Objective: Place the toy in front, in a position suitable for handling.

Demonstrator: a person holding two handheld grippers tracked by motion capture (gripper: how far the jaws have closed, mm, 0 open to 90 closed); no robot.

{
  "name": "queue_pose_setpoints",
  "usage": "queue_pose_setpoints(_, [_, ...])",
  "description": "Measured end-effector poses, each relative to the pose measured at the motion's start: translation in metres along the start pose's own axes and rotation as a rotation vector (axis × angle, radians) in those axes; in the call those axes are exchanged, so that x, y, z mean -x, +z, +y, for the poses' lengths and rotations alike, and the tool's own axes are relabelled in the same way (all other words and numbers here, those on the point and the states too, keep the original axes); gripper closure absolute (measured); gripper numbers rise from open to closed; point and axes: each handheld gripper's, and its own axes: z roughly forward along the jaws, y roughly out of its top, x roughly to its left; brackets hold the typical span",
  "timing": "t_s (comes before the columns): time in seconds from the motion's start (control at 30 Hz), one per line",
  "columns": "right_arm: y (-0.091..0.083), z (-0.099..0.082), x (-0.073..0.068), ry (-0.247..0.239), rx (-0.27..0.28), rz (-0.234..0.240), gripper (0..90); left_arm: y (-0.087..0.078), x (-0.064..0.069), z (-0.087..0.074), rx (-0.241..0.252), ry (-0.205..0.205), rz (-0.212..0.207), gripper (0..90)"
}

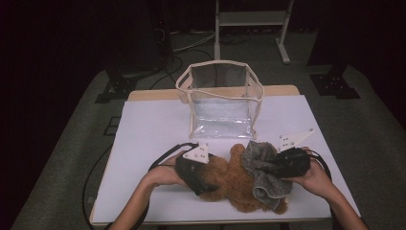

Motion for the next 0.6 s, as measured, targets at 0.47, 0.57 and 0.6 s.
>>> queue_pose_setpoints(0.47, [-0.020,0.013,0.023,0.022,0.019,-0.094,74.4,-0.005,-0.007,0.023,-0.044,0.093,0.232,32.1])
queue_pose_setpoints(0.57, [-0.020,0.028,0.030,0.019,0.039,-0.100,74.3,-0.009,-0.010,0.025,-0.052,0.107,0.289,32.2])
queue_pose_setpoints(0.6, [-0.019,0.034,0.033,0.018,0.039,-0.103,74.4,-0.011,-0.011,0.025,-0.060,0.110,0.305,32.2])
